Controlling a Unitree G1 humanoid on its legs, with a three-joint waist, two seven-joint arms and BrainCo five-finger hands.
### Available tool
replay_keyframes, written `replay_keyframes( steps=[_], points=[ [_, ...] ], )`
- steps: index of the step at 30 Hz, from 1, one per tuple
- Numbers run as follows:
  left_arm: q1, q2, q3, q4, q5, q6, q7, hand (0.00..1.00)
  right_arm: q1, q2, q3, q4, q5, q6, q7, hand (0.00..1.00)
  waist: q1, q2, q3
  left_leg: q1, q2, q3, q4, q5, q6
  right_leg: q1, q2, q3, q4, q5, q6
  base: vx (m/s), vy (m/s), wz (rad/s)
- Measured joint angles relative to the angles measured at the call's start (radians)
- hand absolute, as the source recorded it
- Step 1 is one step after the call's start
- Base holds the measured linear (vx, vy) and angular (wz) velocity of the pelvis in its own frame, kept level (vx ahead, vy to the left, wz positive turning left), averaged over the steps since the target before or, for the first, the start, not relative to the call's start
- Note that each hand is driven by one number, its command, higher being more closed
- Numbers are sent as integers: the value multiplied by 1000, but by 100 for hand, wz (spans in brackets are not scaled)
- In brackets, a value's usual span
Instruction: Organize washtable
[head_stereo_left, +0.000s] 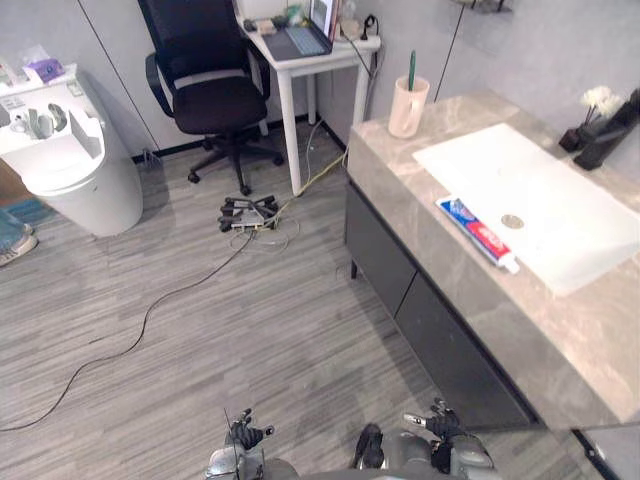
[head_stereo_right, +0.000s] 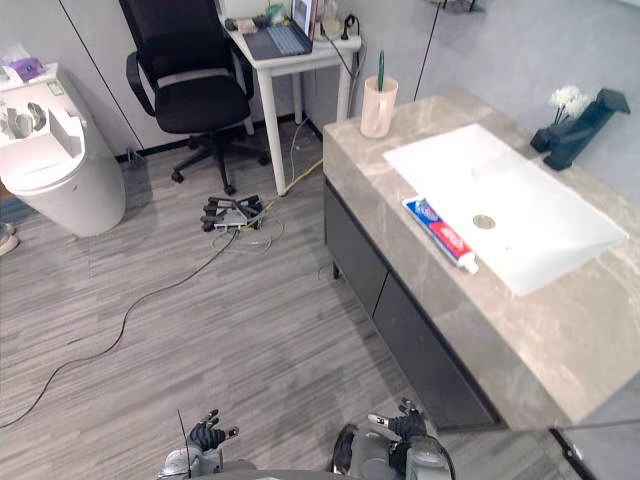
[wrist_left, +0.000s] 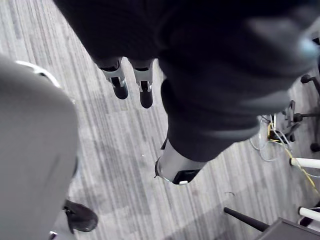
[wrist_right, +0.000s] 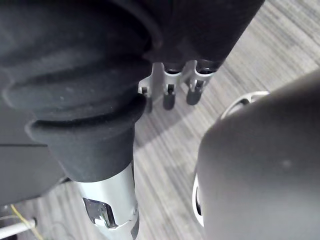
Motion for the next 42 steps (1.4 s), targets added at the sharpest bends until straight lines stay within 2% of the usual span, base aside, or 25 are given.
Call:
replay_keyframes(
  steps=[1, 2, 4, 6, 7, 9, 10, 11, 12, 13, 14, 17, 19, 21, 23, 25, 26, 29, 30, 33, 35, 37, 39, 41, 42],
  points=[
    [10, -9, 8, -33, 0, -1, -1, 0, 4, -3, 1, -1, 0, 4, -2, 0, 16, 2, 2, -58, 37, -32, 175, -1, -7, 37, 26, 22, 1, -25, -8, 282, 12, -65],
    [18, -5, 8, -53, 0, -1, -7, 0, 7, 1, 1, 1, 2, 6, -3, 0, 20, -9, 5, -100, 40, -37, 256, -4, -4, 66, 34, 46, -5, -45, -12, 264, 24, -64],
    [22, 0, 6, -62, -2, -2, -12, 0, 11, 4, 1, -1, 13, 12, -4, 0, 18, -14, 4, -159, 28, -28, 246, -18, 20, 107, 41, 86, -41, -54, -5, 266, 33, -59],
    [15, 0, 4, -64, -5, -7, -13, 0, 5, 4, -2, 0, 26, 22, -5, 0, 20, -17, 5, -208, 1, -44, 126, -38, 55, 137, 41, 136, -72, -44, 12, 338, 120, -72],
    [13, 0, 1, -64, -6, -10, -12, 0, 4, 5, -2, 7, 38, 22, -5, 0, 23, -21, 4, -218, -46, -84, -24, -43, 61, 147, 30, 174, -88, -30, 34, 347, 242, -103],
    [13, -4, 0, -61, -6, -15, -9, 0, -4, 5, -3, 17, 42, 20, -6, 0, 31, -25, 5, -210, -130, -214, -284, -34, 49, 142, 16, 254, -88, -32, 64, 294, 297, -123],
    [15, -9, -5, -57, -6, -16, -8, 0, -3, -1, -3, 15, 43, 18, -9, 0, 31, -8, 0, -192, -157, -305, -421, 32, 17, 130, 22, 304, -78, -42, 95, 236, 326, -130],
    [16, 0, -5, -49, -13, -19, -5, 0, 4, 4, -2, 21, 43, 21, -19, 0, 39, -24, -5, -167, -173, -288, -411, 80, 46, 133, 13, 356, -70, -54, 123, 236, 295, -115],
    [15, 8, -5, -47, -13, -18, 1, 0, 16, 16, -4, 16, 47, 20, -23, 0, 39, -37, -13, -158, -183, -270, -417, 68, 56, 133, -1, 367, -77, -54, 128, 246, 261, -89],
    [11, 20, -5, -38, -13, -18, 6, 0, 37, 38, -8, 14, 47, 19, -26, 0, 34, -69, -32, -155, -195, -232, -397, 34, 69, 133, -24, 393, -86, -49, 141, 200, 190, -62],
    [5, 27, -5, -30, -13, -17, 6, 0, 44, 47, -17, 9, 45, 18, -24, 0, 39, -76, -36, -152, -196, -206, -371, 5, 82, 133, -37, 399, -70, -46, 147, 234, 264, -79],
    [5, 35, -10, -4, -11, -16, 6, 0, 49, 55, -22, -3, 43, 16, -19, 0, 44, -81, -38, -66, -197, -70, -364, -54, 129, 8, -109, 375, 193, -14, 164, 183, 274, -108],
    [7, 40, -37, 7, -7, -16, 6, 0, 47, 41, -22, -11, 42, 12, -18, 0, 36, -76, -37, -10, -195, -5, -384, -69, 143, -47, -166, 287, 322, 25, 137, 130, 179, -89],
    [7, 41, -47, 21, -7, -16, 6, 0, 39, 35, -20, 1, 37, -3, -17, 0, 32, -71, -37, 66, -194, 67, -455, -66, 143, -60, -207, 146, 361, 8, 127, 119, 81, -90],
    [4, 45, -68, 47, -7, -16, 6, 0, 19, 26, -18, 20, 37, -9, -17, 0, 14, -59, -38, 106, -186, 114, -500, -61, 134, -61, -195, 43, 305, -19, 132, 136, 24, -73],
    [-16, 55, -100, 80, -4, -16, 3, 0, 0, 16, -9, 44, 34, -8, -19, 0, 12, -54, -39, 120, -183, 154, -527, -53, 120, -69, -145, -19, 131, -11, 137, 197, -62, -66],
    [-28, 69, -118, 94, -2, -15, 3, 0, -6, 12, -2, 59, 34, -7, -20, 0, 15, -60, -36, 121, -196, 150, -536, -51, 115, -50, -117, -22, 22, 19, 75, 224, -113, -58],
    [-38, 41, -135, 99, 4, -14, 2, 0, -18, -17, -14, 59, 29, -9, -19, 0, 8, 4, -24, 135, -174, 88, -549, -37, 93, -18, -58, -14, -38, 25, 60, 190, -124, -33],
    [-38, 37, -135, 98, 5, -14, 2, 0, -19, -18, -21, 59, 30, -9, -20, 0, 6, 8, -23, 132, -167, 79, -520, -35, 91, -6, -53, -16, -47, 20, 61, 175, -142, 7],
    [-24, 26, -109, 56, 5, -15, -11, 0, -3, -12, -19, 52, 31, -7, -23, 0, 19, 6, -14, 6, -71, 10, -126, -16, 54, 113, 4, -21, -123, 9, 51, 115, -139, 2],
    [-3, 18, -104, 6, -3, -19, -15, 0, 1, -14, -19, 50, 32, -5, -24, 0, 26, 14, -13, -54, -36, -27, 14, -23, 51, 140, 25, 5, -124, -9, 53, 87, -48, -43],
    [0, 18, -105, 5, -4, -25, -15, 0, 0, -14, -20, 51, 38, -5, -24, 0, 25, 14, -13, -87, -46, -39, -33, -26, 57, 146, 29, 41, -127, -13, 59, 93, 27, -67],
    [-4, 19, -105, 6, -8, -24, -12, 0, -7, -13, -20, 51, 44, -2, -25, 0, 28, 10, -14, -88, -109, -133, -258, -36, 72, 142, 26, 112, -128, -5, 73, 152, 115, -88],
    [-3, 20, -109, 7, -8, -25, -10, 0, -8, -13, -20, 54, 47, -3, -25, 0, 29, 12, -17, -58, -158, -220, -416, -18, 50, 133, 20, 151, -122, 0, 88, 168, 156, -66],
    [-3, 27, -115, 16, -8, -24, -9, 0, -6, -9, -21, 59, 50, -3, -26, 0, 30, -11, -28, -26, -184, -204, -465, 0, 64, 133, 10, 177, -137, 9, 111, 167, 134, -46]
  ],
)
